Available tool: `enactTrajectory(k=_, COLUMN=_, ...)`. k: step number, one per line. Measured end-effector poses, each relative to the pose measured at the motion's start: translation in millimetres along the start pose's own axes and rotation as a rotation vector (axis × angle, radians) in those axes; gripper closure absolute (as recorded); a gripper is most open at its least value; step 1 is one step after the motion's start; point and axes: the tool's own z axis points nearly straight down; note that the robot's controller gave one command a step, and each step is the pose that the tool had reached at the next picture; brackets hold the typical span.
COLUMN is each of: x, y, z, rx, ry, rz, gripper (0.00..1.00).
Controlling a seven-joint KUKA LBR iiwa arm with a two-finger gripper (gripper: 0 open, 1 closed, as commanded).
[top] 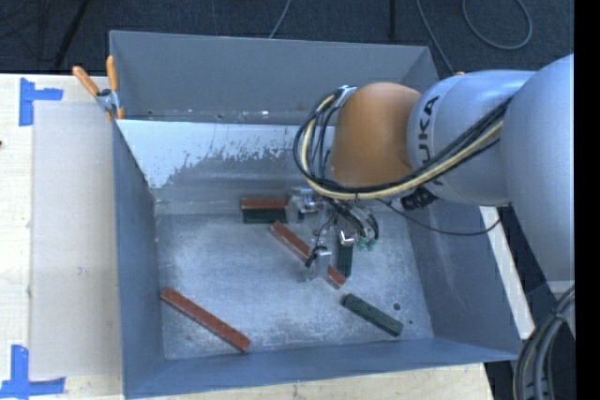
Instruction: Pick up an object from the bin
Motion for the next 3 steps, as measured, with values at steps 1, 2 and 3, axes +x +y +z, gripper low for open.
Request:
enactTrajectory(k=1, x=53.5, y=-8.6, z=7.6, rx=-0.002, ry=0.003, rz=0.171, gripper=0.00)
enactTrajectory(k=2, x=52.5, y=-8.6, z=6.8, rx=-0.003, ry=0.000, rz=0.172, gripper=1.00)
enactTrajectory(k=3, x=87.1, y=11.6, z=-121.6, rx=-0.003, ry=-0.008, rz=0.161, gripper=1.00)
